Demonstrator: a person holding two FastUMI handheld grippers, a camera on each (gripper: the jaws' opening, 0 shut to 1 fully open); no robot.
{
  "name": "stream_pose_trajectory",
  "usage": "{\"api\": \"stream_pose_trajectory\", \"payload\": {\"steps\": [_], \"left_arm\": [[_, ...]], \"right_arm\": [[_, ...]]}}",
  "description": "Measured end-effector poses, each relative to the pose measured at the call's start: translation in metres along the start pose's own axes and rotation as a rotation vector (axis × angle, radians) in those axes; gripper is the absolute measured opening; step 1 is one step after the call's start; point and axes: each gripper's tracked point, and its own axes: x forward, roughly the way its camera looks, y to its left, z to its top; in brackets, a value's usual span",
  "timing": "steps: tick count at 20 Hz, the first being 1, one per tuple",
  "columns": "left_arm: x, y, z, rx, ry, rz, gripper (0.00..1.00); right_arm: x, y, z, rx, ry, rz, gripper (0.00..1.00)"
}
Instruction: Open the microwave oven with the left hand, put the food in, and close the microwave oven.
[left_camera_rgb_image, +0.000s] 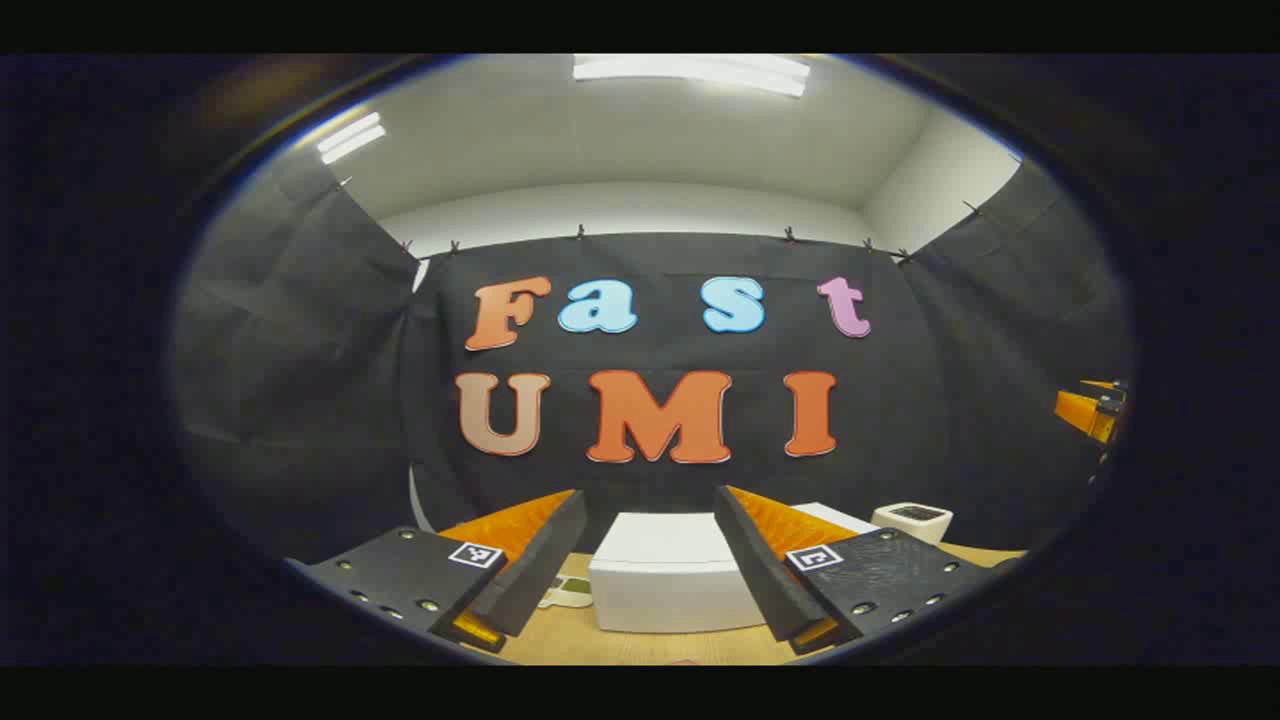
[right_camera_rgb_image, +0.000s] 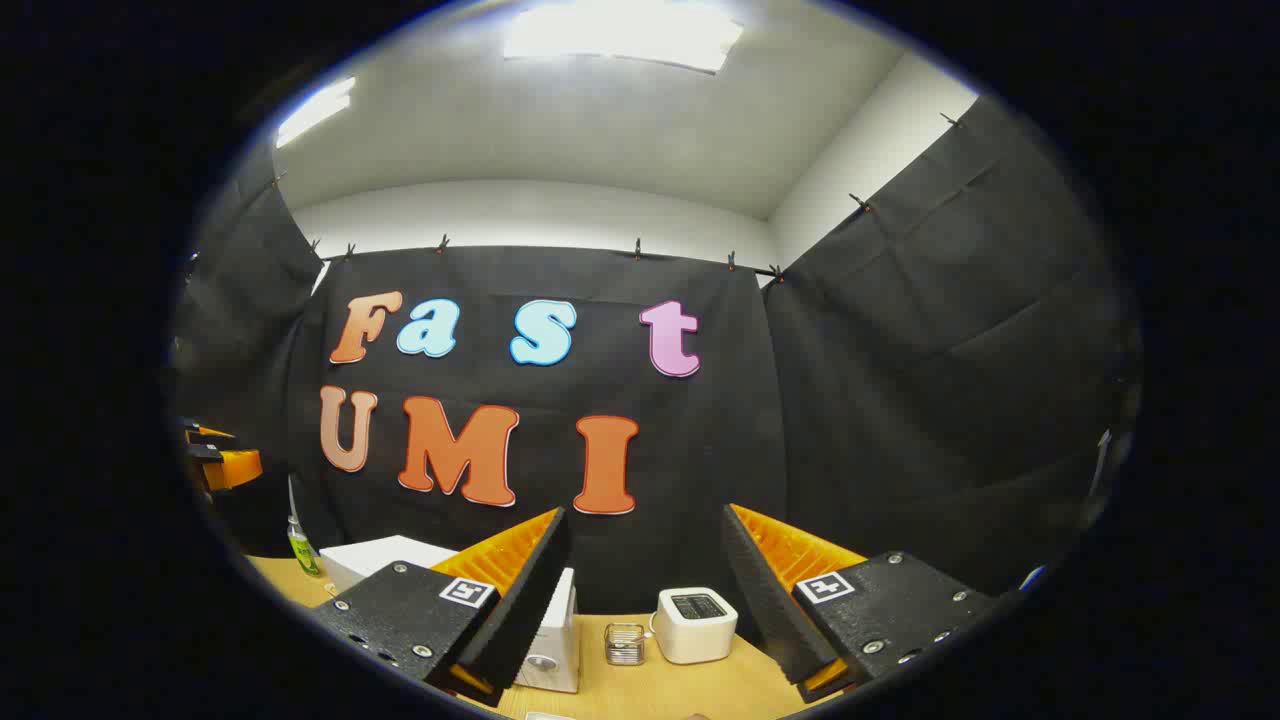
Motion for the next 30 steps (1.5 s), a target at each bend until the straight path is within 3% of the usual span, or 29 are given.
{"api": "stream_pose_trajectory", "payload": {"steps": [6,11,13,14,16,18,20,23,26,28,29,30], "left_arm": [[-0.006,0.01,0.004,-0.016,0.0,0.024,0.84],[-0.009,0.01,0.008,-0.02,-0.007,0.016,0.89],[-0.008,0.011,0.008,-0.005,-0.006,0.021,0.84],[-0.011,0.009,0.01,0.003,-0.011,0.021,0.89],[-0.012,0.005,0.015,0.004,-0.031,0.023,0.84],[-0.014,0.001,0.011,-0.01,-0.025,0.02,0.89],[-0.014,-0.009,0.004,-0.033,-0.011,-0.003,0.84],[-0.014,-0.033,-0.003,-0.074,-0.013,-0.065,0.9],[-0.01,-0.069,-0.028,-0.116,0.006,-0.135,0.89],[-0.007,-0.095,-0.047,-0.141,0.03,-0.17,0.84],[-0.004,-0.108,-0.059,-0.143,0.047,-0.187,0.87],[-0.002,-0.121,-0.07,-0.14,0.06,-0.205,0.87]], "right_arm": [[0.0,0.009,0.003,-0.014,0.005,0.02,0.94],[0.0,0.008,0.015,-0.001,-0.03,0.024,0.94],[0.002,0.006,0.014,0.011,-0.031,0.023,0.94],[0.003,0.006,0.015,0.019,-0.03,0.025,0.94],[0.006,0.008,0.016,0.029,-0.031,0.035,0.94],[0.004,0.006,0.012,0.022,-0.024,0.042,0.94],[0.003,0.006,0.008,0.017,-0.018,0.051,0.94],[-0.001,0.004,-0.002,0.011,-0.012,0.063,0.94],[-0.004,-0.006,-0.024,0.009,0.015,0.053,0.94],[-0.008,-0.013,-0.045,0.011,0.042,0.056,0.94],[-0.009,-0.017,-0.057,0.01,0.061,0.063,0.9],[-0.012,-0.018,-0.068,0.008,0.083,0.073,0.94]]}}
